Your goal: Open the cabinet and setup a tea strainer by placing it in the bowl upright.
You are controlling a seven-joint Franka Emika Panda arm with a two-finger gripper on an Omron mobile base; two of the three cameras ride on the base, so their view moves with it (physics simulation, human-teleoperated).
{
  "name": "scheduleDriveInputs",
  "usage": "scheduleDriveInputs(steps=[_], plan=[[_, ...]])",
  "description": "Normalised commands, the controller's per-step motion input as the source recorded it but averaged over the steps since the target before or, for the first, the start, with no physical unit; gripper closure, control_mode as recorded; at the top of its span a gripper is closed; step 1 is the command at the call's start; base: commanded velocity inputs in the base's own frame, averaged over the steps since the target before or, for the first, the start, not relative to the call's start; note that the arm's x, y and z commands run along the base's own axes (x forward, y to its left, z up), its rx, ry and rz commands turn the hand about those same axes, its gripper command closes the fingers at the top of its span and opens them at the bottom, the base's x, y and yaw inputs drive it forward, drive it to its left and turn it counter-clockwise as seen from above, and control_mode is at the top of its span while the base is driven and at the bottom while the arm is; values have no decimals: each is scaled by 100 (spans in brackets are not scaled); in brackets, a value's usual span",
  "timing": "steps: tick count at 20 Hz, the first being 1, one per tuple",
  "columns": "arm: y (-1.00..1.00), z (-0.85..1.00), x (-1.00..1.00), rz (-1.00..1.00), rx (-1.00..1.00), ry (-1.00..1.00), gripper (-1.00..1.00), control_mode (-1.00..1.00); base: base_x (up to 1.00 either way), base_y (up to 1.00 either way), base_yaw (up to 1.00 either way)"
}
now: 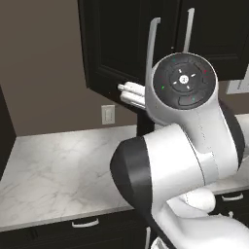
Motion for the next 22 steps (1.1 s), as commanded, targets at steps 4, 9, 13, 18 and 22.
scheduleDriveInputs(steps=[4, 9, 13, 18, 22], plan=[[-95, 0, -1, 0, 66, 8, -100, -100, 0, 0, 0], [-100, 0, 0, 3, 81, 0, -100, -100, 0, 0, 0], [-81, 0, 0, 7, 78, 0, -100, -100, 0, 0, 0], [-32, -1, 21, 9, 77, 4, -100, -100, 0, 0, 0], [11, -4, 62, 9, 60, 11, -100, -100, 0, 0, 0]])
